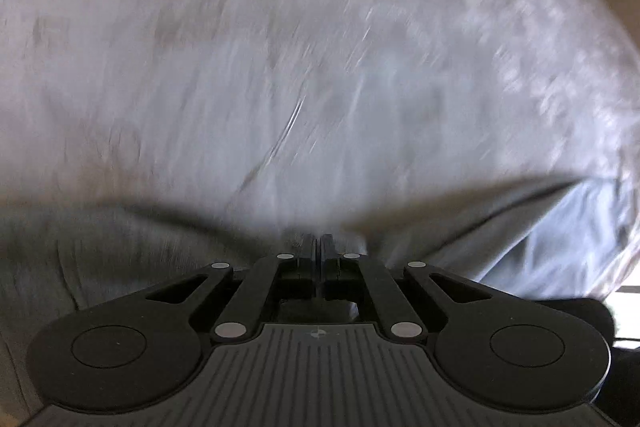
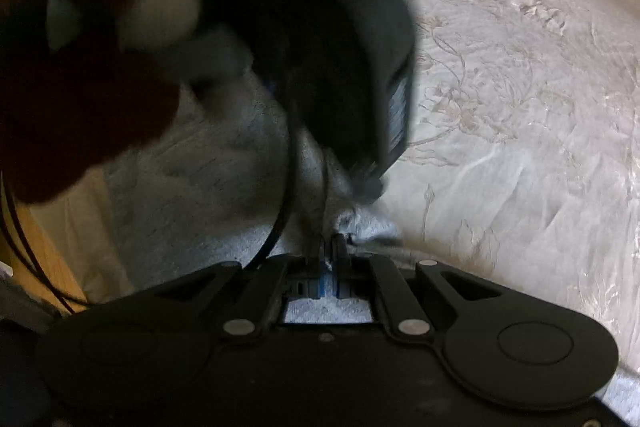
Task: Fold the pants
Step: 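Grasp the sweatpants edge with the right gripper and fold it toward the left gripper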
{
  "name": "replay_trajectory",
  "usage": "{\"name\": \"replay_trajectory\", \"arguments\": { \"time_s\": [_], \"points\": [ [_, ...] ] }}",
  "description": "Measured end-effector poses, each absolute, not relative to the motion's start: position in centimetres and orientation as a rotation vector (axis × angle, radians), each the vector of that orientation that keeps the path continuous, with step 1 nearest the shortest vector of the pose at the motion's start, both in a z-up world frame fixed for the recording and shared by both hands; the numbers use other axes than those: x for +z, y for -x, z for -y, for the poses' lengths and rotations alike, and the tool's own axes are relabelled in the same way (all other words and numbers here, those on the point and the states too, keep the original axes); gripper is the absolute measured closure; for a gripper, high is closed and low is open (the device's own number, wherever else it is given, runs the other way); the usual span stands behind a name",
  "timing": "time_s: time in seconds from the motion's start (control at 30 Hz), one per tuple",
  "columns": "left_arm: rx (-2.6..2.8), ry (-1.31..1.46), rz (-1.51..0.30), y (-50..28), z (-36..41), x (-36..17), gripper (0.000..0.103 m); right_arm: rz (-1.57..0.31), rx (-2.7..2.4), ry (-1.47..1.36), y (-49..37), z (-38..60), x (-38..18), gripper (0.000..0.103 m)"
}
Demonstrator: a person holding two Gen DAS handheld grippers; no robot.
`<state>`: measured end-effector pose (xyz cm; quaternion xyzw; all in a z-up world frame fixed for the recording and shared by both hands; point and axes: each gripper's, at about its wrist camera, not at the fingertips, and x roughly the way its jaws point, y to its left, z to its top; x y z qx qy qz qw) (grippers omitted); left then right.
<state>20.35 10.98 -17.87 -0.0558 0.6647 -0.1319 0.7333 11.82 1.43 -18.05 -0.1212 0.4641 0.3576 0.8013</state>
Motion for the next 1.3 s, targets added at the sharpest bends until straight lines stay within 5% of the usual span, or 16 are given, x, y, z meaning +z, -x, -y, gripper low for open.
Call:
{"name": "replay_trajectory", "arguments": {
  "time_s": [0.2, 0.33, 0.43, 0.73, 1.3],
  "points": [
    [-0.241, 0.209, -1.473, -19.1, -12.7, -18.6, 0.099, -0.946, 0.675, 0.181, -14.0, 2.3, -16.0, 0.093],
    [-0.220, 0.231, -1.461, -19.0, -12.8, -18.3, 0.099, -0.996, 0.658, 0.122, -17.1, 4.2, -16.6, 0.072],
    [-0.204, 0.240, -1.434, -18.8, -13.3, -17.5, 0.099, -1.077, 0.740, 0.114, -17.4, 4.2, -18.1, 0.066],
    [-0.042, 0.278, -1.266, -17.7, -17.2, -14.7, 0.099, -1.112, 0.862, 0.166, -15.6, 2.7, -19.1, 0.064],
    [0.015, 0.250, -1.328, -13.0, -20.0, -16.2, 0.099, -1.123, 0.820, -0.114, -22.0, -0.4, -19.9, 0.063]
  ]
}}
